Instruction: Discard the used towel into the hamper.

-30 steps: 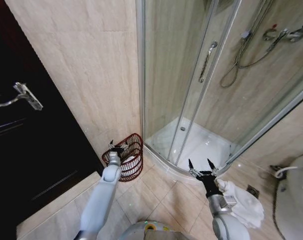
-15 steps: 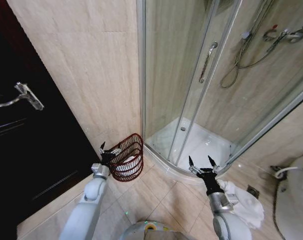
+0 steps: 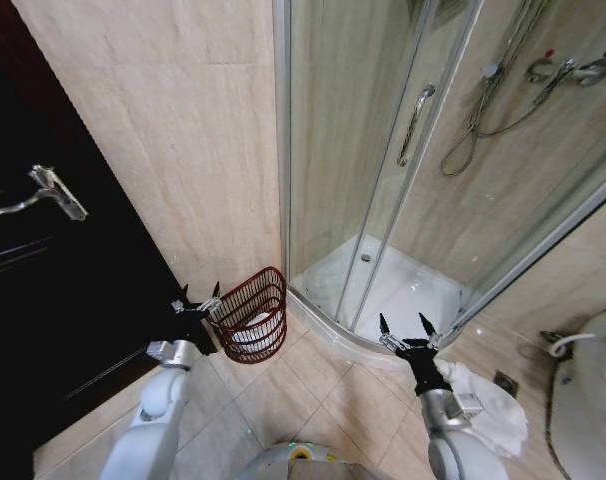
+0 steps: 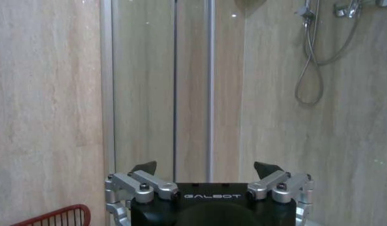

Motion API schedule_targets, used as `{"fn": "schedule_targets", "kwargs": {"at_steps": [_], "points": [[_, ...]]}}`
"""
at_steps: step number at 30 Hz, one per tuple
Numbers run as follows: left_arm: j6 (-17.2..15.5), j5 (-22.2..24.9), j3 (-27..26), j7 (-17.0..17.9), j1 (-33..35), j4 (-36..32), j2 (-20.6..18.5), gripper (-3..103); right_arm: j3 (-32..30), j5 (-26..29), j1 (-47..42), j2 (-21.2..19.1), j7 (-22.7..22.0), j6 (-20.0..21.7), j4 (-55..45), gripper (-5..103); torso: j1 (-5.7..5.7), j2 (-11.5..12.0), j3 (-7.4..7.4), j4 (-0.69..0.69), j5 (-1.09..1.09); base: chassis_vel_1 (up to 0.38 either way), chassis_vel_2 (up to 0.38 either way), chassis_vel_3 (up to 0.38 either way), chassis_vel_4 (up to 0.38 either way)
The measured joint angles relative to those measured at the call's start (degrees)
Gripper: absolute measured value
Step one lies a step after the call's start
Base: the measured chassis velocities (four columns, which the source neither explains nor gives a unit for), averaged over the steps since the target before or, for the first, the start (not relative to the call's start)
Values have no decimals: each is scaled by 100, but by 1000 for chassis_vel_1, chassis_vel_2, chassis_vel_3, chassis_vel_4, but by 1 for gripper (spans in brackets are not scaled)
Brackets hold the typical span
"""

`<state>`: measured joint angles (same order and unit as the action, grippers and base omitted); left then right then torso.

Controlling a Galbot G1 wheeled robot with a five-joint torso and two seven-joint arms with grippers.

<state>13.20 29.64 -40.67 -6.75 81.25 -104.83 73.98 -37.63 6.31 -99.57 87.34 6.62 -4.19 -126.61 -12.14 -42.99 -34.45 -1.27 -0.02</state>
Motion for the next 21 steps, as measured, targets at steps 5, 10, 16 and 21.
{"fn": "schedule_targets", "kwargs": {"at_steps": [5,10,16,21], "points": [[55,-48,9,-19,118,-204,20,100,41,-102,6,60,-2,67,-58,100,-1,-1,-1,0,1,0,0,0,0],[36,-109,60,-5,269,-400,58,100,44,-141,-2,71,3,102,-114,100,-1,-2,-1,-1,2,0,0,0,0],[-67,-278,122,187,501,-553,80,100,47,-177,-16,83,3,105,-172,100,-1,-3,-2,0,2,0,0,0,0],[2,-345,198,188,584,-578,79,100,96,-220,-14,118,0,94,-183,100,-1,-4,-2,0,2,0,0,0,0]]}}
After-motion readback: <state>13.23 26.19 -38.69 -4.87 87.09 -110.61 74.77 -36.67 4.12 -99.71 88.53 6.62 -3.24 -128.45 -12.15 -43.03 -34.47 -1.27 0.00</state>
